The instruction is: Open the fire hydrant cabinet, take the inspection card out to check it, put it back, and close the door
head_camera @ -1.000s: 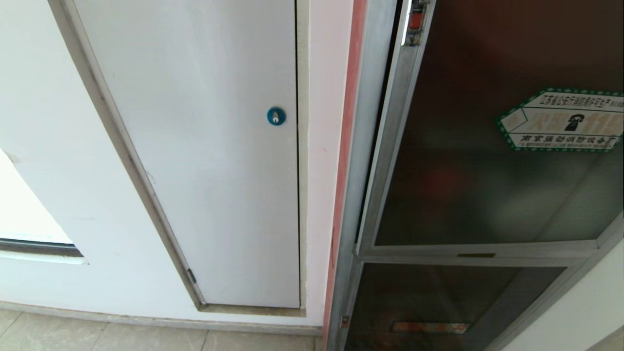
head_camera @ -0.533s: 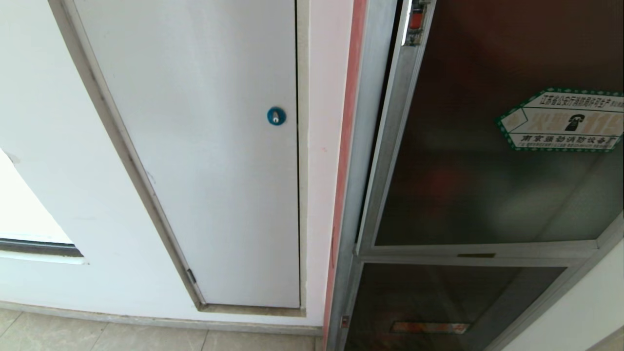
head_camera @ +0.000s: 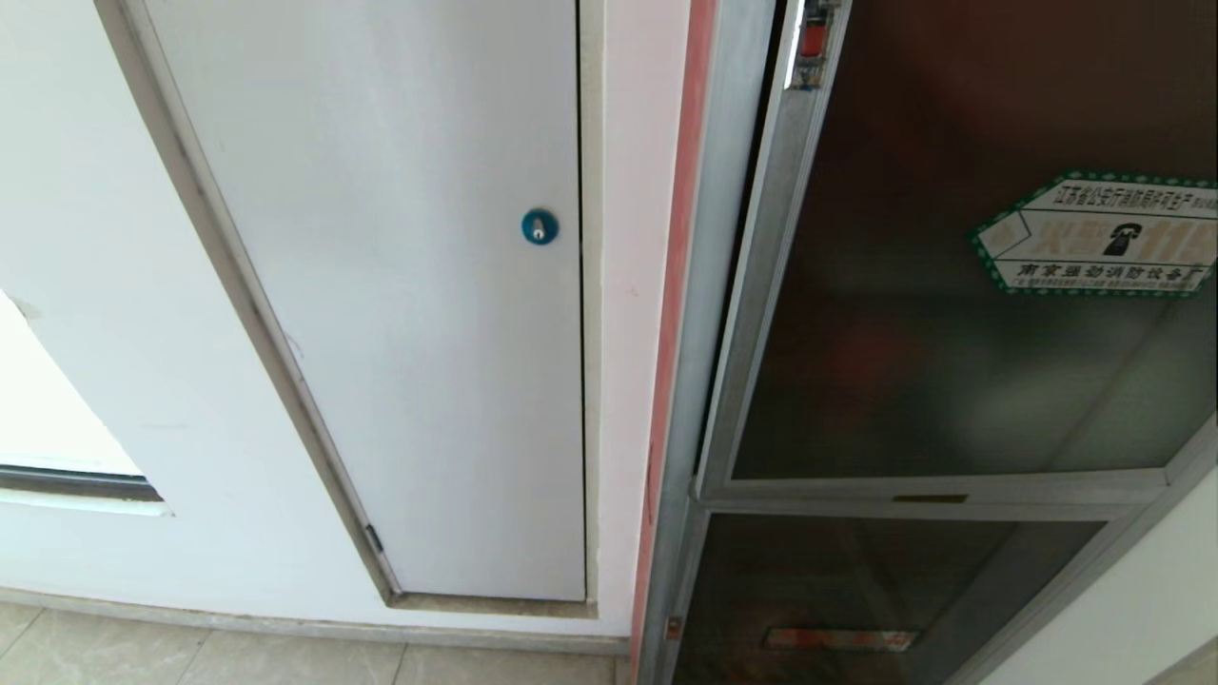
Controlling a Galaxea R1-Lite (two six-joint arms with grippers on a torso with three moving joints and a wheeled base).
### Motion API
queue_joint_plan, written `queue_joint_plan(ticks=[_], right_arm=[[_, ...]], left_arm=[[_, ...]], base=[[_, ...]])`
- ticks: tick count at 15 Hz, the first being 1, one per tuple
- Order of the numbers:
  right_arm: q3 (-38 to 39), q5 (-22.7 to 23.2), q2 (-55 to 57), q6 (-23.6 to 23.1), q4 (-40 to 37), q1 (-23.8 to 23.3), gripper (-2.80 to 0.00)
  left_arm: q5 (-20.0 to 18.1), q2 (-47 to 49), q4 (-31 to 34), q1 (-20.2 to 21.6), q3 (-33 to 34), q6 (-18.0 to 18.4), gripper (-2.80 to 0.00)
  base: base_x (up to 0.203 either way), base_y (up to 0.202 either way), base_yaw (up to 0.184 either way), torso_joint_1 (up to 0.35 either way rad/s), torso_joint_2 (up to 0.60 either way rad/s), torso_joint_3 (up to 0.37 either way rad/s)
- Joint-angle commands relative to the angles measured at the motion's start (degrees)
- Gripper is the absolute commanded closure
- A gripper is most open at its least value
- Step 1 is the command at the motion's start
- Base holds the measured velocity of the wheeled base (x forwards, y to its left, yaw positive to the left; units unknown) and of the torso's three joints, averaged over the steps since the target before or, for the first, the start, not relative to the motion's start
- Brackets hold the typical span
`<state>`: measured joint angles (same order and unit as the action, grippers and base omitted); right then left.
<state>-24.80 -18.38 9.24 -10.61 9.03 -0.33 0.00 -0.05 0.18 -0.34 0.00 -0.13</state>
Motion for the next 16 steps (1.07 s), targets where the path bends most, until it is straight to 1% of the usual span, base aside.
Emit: queue_joint_plan(ticks=[1, 2, 4, 5, 6, 7, 9, 13, 16], right_arm=[[0.09, 2.09, -2.58, 0.07, -1.13, 0.47, 0.00], [0.14, 4.01, -4.16, 0.10, -4.20, 0.56, 0.00], [-1.18, 5.44, -8.62, 0.15, -10.50, 0.59, 0.00], [-0.88, 5.35, -9.50, 1.42, -12.71, 0.59, 0.00], [-0.21, 4.78, -9.36, 4.41, -10.94, 0.60, 0.00], [0.80, 5.20, -9.33, 4.37, -10.99, 0.60, 0.00], [4.33, 9.26, -9.33, 4.27, -10.74, 0.60, 0.00], [12.78, 13.76, -9.33, 5.50, -9.93, 0.60, 0.00], [20.90, 14.88, -9.33, 7.39, -3.54, 0.60, 0.00]], left_arm=[[0.00, 0.05, -0.01, -0.01, 0.09, -0.04, 0.00], [0.00, 0.05, -0.01, -0.01, 0.09, -0.04, 0.00], [0.00, 0.05, -0.01, -0.01, 0.09, -0.04, 0.00], [0.00, 0.05, -0.01, -0.01, 0.09, -0.04, 0.00], [0.00, 0.05, -0.01, -0.01, 0.09, -0.04, 0.00], [0.00, 0.05, -0.01, -0.01, 0.09, -0.04, 0.00], [0.00, 0.05, -0.01, -0.01, 0.09, -0.04, 0.00], [0.00, 0.05, -0.01, -0.01, 0.09, -0.04, 0.00], [0.00, 0.05, -0.01, -0.01, 0.09, -0.04, 0.00]], base=[[0.000, 0.000, 0.000, 0.000, 0.00, 0.000], [0.000, 0.000, 0.000, 0.000, 0.00, 0.000], [0.000, 0.000, 0.000, 0.000, 0.00, 0.000], [0.000, 0.000, 0.000, 0.000, 0.00, 0.000], [0.000, 0.000, 0.000, 0.000, 0.00, 0.000], [0.000, 0.000, 0.000, 0.000, 0.00, 0.000], [0.000, 0.000, 0.000, 0.000, 0.00, 0.000], [0.000, 0.000, 0.000, 0.000, 0.00, 0.000], [0.000, 0.000, 0.000, 0.000, 0.00, 0.000]])
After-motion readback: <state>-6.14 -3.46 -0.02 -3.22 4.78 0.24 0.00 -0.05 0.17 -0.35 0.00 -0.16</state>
